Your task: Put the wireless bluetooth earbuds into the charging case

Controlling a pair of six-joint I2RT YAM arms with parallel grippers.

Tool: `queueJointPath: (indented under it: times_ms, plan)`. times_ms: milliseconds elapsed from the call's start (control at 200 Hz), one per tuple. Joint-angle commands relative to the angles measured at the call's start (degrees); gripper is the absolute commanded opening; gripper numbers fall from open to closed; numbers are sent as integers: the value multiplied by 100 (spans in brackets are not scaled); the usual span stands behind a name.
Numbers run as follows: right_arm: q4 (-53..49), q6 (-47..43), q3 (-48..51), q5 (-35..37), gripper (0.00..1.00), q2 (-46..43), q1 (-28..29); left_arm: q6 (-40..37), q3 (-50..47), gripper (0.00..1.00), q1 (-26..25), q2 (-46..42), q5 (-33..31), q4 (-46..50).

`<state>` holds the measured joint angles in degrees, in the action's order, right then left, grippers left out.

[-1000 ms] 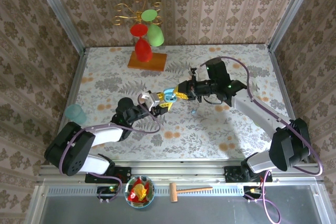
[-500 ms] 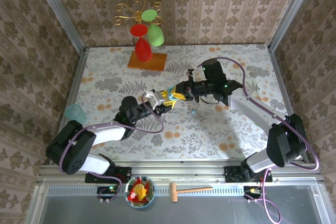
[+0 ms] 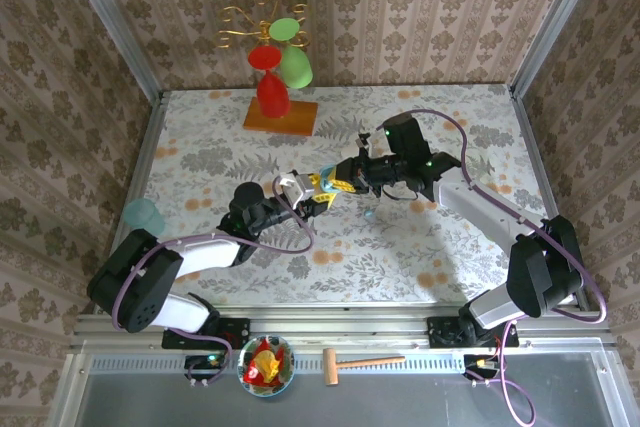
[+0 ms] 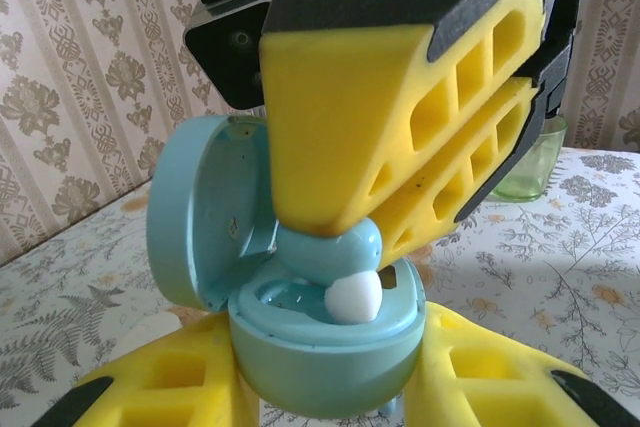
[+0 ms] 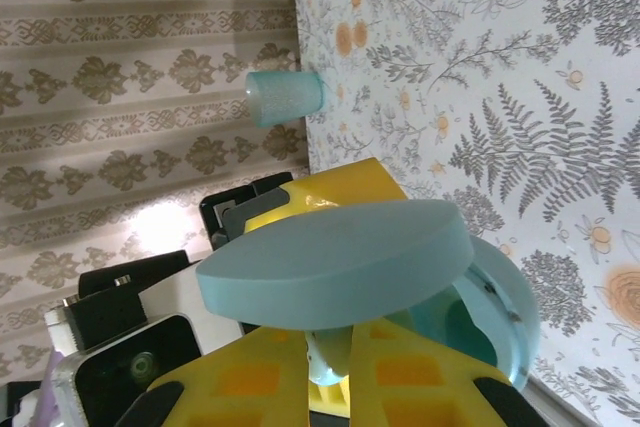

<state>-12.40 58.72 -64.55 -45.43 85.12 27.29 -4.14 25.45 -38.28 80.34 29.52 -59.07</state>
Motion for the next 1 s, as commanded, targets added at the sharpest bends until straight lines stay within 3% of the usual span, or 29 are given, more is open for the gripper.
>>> queueJointPath:
  times_ms: [0,320,500,865,995]
  plan:
    - [-471,-256,-95,188,12,-75,64,43,222,32,-43,-7,-43,-263]
    - [-470,-328,-219,162,16,110,277,71,276,32,-49,8,-25,-277]
    - [-897,-574,-360,426,30,38,277,74,267,32,-45,8,-16,-281]
    - [-1293,-1025,-568,654,42,-306,216,85,241,32,-18,17,-85,-341]
    - [-1314,-1265,-478,767,52,-704,182,180,151,32,121,15,-88,-486]
